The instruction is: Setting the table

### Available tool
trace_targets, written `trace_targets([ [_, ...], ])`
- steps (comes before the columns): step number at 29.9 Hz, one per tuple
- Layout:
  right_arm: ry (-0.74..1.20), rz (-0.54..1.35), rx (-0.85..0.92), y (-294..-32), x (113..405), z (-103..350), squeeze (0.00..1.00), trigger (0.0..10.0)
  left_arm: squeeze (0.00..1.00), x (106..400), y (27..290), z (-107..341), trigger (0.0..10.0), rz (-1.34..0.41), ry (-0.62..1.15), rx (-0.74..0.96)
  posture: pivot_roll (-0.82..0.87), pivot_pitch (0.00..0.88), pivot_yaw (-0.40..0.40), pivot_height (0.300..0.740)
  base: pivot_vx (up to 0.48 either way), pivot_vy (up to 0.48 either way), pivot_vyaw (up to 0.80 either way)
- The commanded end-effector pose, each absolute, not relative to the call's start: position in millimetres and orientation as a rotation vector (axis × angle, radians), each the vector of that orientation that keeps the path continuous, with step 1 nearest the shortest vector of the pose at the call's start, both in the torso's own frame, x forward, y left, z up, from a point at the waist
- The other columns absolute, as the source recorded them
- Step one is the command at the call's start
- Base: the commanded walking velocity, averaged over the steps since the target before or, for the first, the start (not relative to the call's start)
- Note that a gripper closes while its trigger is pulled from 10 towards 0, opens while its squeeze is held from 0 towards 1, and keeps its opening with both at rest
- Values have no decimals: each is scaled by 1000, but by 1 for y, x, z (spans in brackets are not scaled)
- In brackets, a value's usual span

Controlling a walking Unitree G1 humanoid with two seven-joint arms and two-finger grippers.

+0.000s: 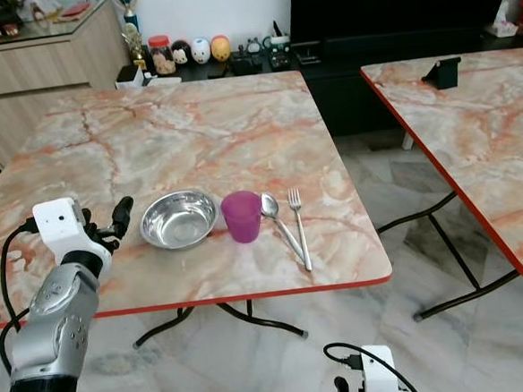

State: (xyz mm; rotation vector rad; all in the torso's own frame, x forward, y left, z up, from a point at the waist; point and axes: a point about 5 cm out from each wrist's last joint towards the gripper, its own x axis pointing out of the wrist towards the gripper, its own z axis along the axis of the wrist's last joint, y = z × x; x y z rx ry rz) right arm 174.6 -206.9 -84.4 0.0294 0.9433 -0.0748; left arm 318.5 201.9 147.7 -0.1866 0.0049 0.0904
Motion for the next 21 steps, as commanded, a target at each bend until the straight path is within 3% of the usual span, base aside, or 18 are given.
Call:
trace_targets([
  [1, 941, -83, 39, -206, 176, -84, 0, 10000, 1000, 322, 203, 147, 10000, 99, 24, -202, -49, 0, 21, 720, 0, 0, 0],
  [4, 940, -85, 42, -206, 176, -84, 0, 10000, 1000, 322, 197, 150, 10000, 72, -7, -149, -49, 0, 22, 720, 0, 0, 0],
  [5, 940, -86, 42, -206, 176, -84, 0, 10000, 0, 321, 196, 151, 10000, 64, -23, -125, -49, 0, 22, 720, 0, 0, 0],
  [9, 938, -91, 45, -206, 176, -84, 0, 10000, 0, 313, 193, 155, 10000, 44, -96, -30, -46, 0, 21, 720, 0, 0, 0],
  [17, 939, -89, 44, -206, 176, -84, 0, 10000, 0, 305, 197, 161, 10000, 61, -163, -47, -45, 0, 18, 720, 0, 0, 0],
  [21, 939, -88, 42, -207, 176, -84, 0, 10000, 0, 306, 198, 161, 10000, 66, -179, -43, -46, 0, 17, 720, 272, 0, 0],
])
